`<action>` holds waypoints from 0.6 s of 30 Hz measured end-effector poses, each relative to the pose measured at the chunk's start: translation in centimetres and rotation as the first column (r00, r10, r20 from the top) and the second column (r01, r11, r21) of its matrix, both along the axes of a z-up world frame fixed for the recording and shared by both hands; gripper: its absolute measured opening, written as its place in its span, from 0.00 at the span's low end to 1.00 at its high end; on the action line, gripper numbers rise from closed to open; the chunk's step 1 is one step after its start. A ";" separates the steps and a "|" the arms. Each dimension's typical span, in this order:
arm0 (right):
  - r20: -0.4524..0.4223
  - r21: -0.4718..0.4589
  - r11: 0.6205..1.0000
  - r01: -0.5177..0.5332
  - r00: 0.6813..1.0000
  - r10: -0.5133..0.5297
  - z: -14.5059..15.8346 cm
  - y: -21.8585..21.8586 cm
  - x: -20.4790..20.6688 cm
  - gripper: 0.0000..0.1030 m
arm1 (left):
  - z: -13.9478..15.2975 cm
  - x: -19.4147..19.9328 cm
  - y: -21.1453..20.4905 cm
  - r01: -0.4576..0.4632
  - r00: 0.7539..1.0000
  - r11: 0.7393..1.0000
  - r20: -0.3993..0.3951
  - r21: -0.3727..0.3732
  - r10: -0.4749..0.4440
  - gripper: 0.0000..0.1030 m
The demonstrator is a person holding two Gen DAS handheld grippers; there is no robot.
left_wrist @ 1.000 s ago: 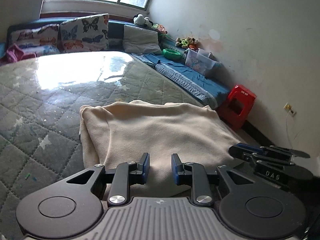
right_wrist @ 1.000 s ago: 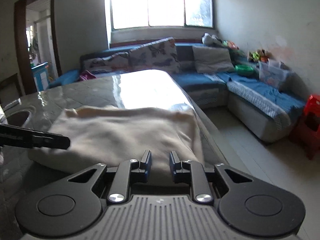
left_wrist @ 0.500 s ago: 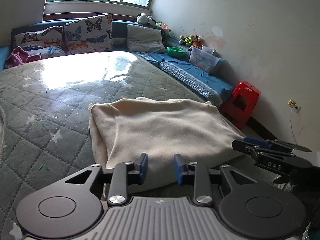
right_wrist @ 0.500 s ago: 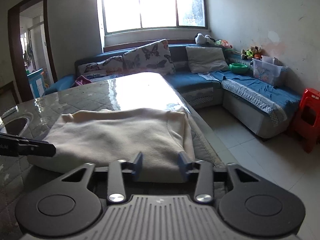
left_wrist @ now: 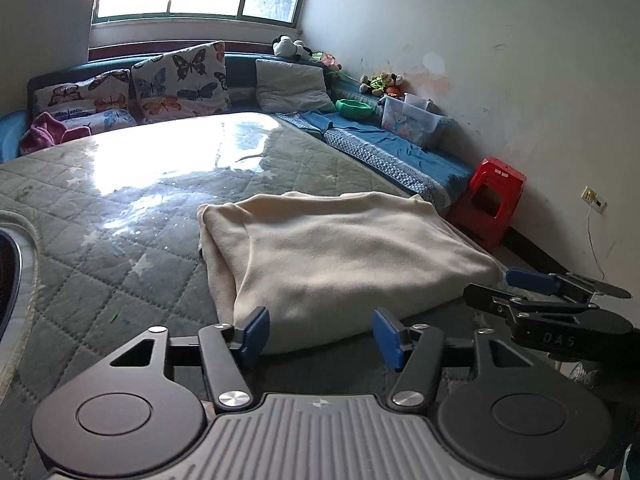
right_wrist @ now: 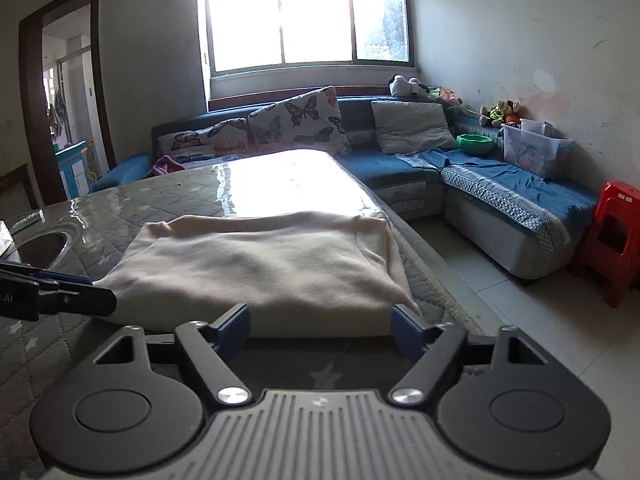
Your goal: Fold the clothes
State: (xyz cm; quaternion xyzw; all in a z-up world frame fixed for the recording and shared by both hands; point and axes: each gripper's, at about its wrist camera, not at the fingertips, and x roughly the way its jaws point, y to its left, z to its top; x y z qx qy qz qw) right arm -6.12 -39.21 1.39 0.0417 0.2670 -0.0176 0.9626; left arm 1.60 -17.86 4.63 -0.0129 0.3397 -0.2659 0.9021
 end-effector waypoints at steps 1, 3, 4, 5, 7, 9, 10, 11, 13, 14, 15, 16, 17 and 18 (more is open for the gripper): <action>0.001 0.000 1.000 0.001 1.000 -0.001 0.0 0.1 -0.2 0.84 | 0.0 -0.3 0.2 -0.003 1.000 1.000 0.006 0.001 0.003 0.67; 0.006 0.000 1.000 0.002 1.000 -0.002 0.1 0.5 -0.6 0.89 | 0.0 -0.7 0.5 -0.007 1.000 1.000 0.012 0.000 0.007 0.70; 0.008 -0.001 1.000 0.005 1.000 -0.005 0.2 0.7 -0.8 0.90 | 0.0 -0.9 0.6 -0.009 1.000 1.000 0.013 0.000 0.009 0.71; 0.010 -0.002 1.000 0.006 1.000 -0.006 0.2 0.8 -1.0 0.92 | 0.0 -1.0 0.8 -0.011 1.000 1.000 0.014 -0.001 0.011 0.74; 0.012 -0.002 1.000 0.005 1.000 -0.005 0.3 1.1 -1.2 0.95 | -0.1 -1.4 1.1 -0.018 1.000 1.000 0.022 -0.001 0.018 0.78; 0.016 -0.007 1.000 0.009 1.000 -0.009 0.3 1.5 -1.6 1.00 | -0.1 -1.8 1.4 -0.023 0.999 1.000 0.029 0.001 0.023 0.82; 0.017 -0.009 1.000 0.010 1.000 -0.010 0.4 1.6 -1.7 1.00 | -0.1 -2.0 1.6 -0.025 0.999 1.000 0.032 0.002 0.025 0.83; 0.021 -0.012 1.000 0.011 1.000 -0.011 0.4 1.7 -1.9 1.00 | -0.1 -2.2 1.7 -0.028 0.999 1.000 0.034 0.003 0.028 0.85; 0.025 -0.014 1.000 0.014 1.000 -0.014 0.5 2.0 -2.1 1.00 | -0.2 -2.6 1.9 -0.033 0.999 0.999 0.036 0.002 0.033 0.89; 0.024 -0.014 1.000 0.015 1.000 -0.014 0.6 2.2 -2.2 1.00 | -0.3 -2.7 2.0 -0.035 0.999 0.999 0.037 0.002 0.035 0.91; 0.024 -0.015 1.000 0.015 1.000 -0.015 0.6 2.3 -2.2 1.00 | -0.3 -2.9 2.1 -0.036 0.999 0.999 0.038 0.003 0.035 0.93; 0.024 -0.017 1.000 0.017 1.000 -0.017 0.6 2.5 -2.3 1.00 | -0.3 -3.0 2.1 -0.036 0.998 0.999 0.041 0.005 0.036 0.94; 0.026 -0.021 1.000 0.018 1.000 -0.018 0.7 2.6 -2.3 1.00 | -0.4 -3.2 2.2 -0.037 0.998 0.999 0.045 0.006 0.037 0.96; 0.027 -0.026 0.999 0.020 0.999 -0.019 0.7 2.7 -2.4 1.00 | -0.3 -3.4 2.2 -0.036 0.998 0.999 0.048 0.007 0.035 0.98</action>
